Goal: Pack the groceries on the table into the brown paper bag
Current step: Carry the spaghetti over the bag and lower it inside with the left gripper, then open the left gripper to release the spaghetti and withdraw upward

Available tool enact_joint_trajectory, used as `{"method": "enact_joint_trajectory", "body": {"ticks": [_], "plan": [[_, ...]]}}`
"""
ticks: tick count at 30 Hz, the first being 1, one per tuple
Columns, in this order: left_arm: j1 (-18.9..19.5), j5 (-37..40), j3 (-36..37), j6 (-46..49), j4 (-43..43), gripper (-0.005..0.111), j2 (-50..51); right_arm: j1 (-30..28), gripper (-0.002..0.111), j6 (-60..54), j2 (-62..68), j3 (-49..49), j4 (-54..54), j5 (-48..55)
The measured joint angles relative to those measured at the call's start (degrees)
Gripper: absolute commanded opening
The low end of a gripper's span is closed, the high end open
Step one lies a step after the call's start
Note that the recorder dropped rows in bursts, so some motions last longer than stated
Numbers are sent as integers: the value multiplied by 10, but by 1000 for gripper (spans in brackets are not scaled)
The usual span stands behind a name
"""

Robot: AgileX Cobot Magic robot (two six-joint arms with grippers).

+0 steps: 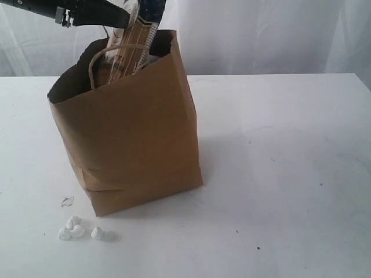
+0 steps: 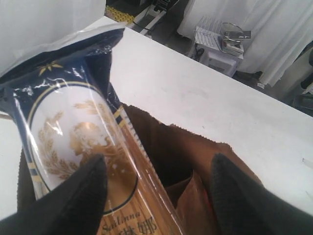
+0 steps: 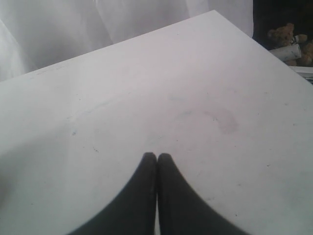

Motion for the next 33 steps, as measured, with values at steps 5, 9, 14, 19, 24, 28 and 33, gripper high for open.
{"method": "enact_joint_trajectory", "body": {"ticks": [5, 9, 14, 19, 24, 28, 33], "plan": [[0, 0, 0, 0, 0, 64, 0, 0, 0, 0, 0, 0, 0, 0], [0, 0, 0, 0, 0, 64, 0, 0, 0, 0, 0, 0, 0, 0], [0, 0, 0, 0, 0, 64, 0, 0, 0, 0, 0, 0, 0, 0], [0, 0, 0, 1, -1, 64, 0, 0, 0, 0, 0, 0, 0, 0], [0, -5, 0, 1, -1, 64, -3, 0, 0, 0, 0, 0, 0, 0], [0, -31, 0, 1, -1, 64, -14, 0, 0, 0, 0, 0, 0, 0], [0, -67, 0, 3, 2, 64, -31, 0, 0, 0, 0, 0, 0, 0]]}}
